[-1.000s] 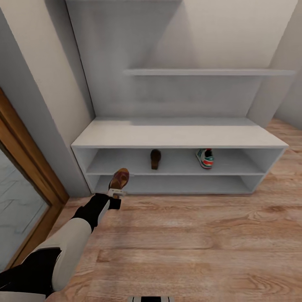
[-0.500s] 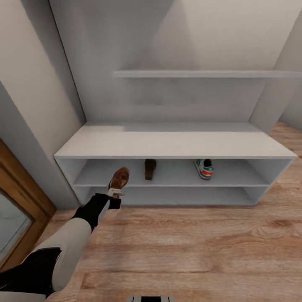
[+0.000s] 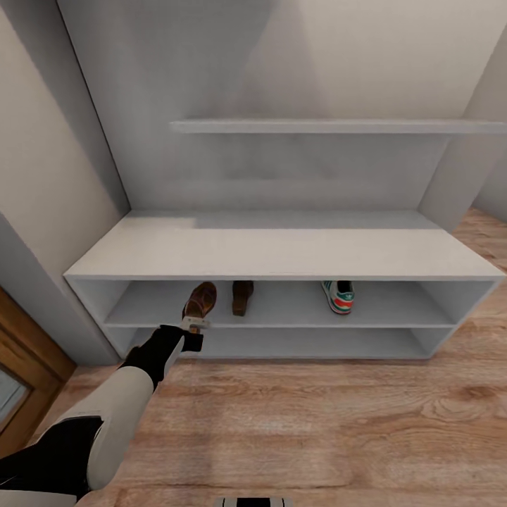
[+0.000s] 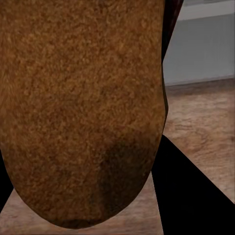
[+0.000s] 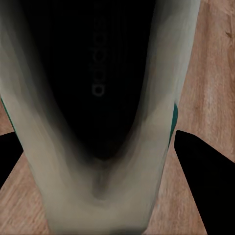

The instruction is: Pick up the two gym shoes and the two sandals from the corridor floor and place them onto the hallstand (shoe rack) in the corridor, making sure they are on the rack and not on the floor. Arrange them so the two gym shoes are next to each other and the two sandals are next to each other.

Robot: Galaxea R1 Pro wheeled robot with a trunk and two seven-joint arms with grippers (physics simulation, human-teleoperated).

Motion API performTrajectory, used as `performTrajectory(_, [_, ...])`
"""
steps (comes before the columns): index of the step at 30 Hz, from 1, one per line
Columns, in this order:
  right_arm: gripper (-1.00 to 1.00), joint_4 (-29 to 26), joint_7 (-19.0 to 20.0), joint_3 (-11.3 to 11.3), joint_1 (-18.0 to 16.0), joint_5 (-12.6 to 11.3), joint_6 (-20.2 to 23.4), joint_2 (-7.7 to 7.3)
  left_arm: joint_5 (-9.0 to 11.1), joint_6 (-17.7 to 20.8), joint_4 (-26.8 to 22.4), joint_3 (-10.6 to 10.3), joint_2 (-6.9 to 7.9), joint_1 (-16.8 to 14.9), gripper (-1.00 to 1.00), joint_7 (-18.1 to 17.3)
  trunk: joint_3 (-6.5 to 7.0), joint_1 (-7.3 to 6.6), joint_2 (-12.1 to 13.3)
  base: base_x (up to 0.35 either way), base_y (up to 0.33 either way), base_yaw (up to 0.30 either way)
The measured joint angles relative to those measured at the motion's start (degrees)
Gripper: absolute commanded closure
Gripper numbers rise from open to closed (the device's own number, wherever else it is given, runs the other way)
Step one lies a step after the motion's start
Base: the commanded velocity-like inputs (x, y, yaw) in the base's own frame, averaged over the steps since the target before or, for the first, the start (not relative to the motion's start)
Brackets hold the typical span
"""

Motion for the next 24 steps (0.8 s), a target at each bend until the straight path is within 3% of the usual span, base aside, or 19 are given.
performTrajectory(14, [1.00,0.0,-0.1,0.0,0.0,0.0,0.0,0.00,0.0,-0.1,0.0,0.0,0.00,0.1,1.00,0.0,0.00,-0.02,0.0,0.262,-0.051,0.000])
performTrajectory(24, [1.00,0.0,-0.1,0.0,0.0,0.0,0.0,0.00,0.0,-0.1,0.0,-0.1,0.00,0.1,1.00,0.0,0.00,-0.01,0.0,0.095,-0.047,0.000])
